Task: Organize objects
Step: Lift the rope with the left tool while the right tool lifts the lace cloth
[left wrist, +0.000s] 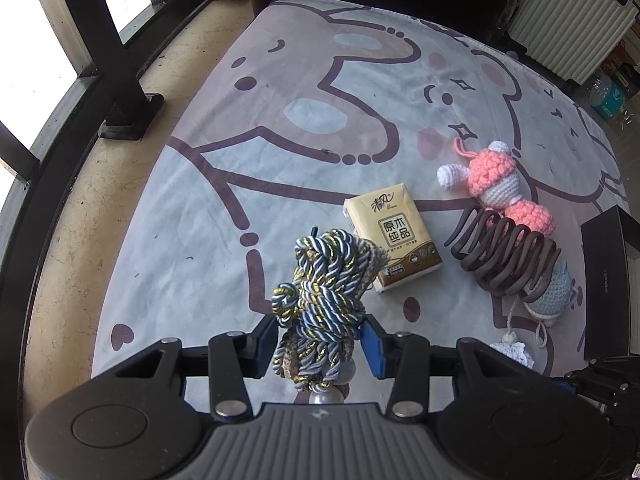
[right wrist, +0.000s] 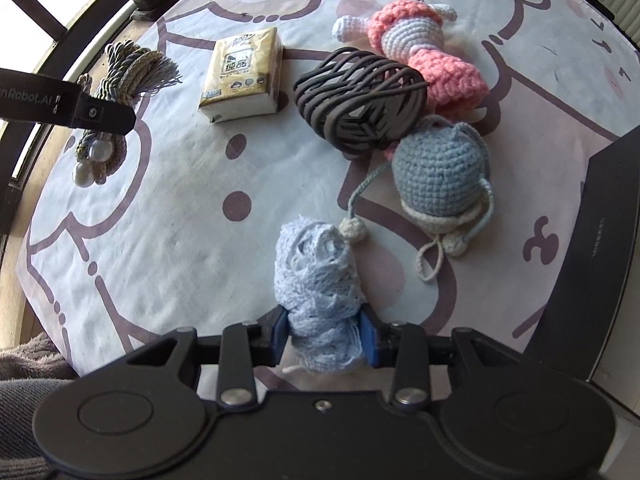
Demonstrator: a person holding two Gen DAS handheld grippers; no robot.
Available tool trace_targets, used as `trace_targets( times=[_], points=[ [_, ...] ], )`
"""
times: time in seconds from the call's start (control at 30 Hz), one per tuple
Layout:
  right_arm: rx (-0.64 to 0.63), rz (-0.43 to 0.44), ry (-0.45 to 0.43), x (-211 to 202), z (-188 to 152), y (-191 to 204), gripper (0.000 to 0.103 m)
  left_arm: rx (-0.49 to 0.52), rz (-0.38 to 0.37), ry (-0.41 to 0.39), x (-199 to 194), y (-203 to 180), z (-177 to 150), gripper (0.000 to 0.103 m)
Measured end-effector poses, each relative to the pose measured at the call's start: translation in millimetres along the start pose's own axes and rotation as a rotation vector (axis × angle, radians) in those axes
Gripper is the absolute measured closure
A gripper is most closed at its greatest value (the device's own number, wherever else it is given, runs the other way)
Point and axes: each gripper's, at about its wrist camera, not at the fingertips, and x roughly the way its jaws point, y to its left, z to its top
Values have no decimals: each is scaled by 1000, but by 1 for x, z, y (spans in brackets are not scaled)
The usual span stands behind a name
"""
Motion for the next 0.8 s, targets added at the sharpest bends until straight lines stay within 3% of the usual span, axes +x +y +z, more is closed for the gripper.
trace_targets(
  times=[0.3,0.8],
  points=[
    [49,44,-141,-36,4,-4,69,-61,21,-35,-10,7,3,57],
    [168,22,-336,-86,9,-22,69,-86,17,-134,-45,-6,6,57]
  ],
)
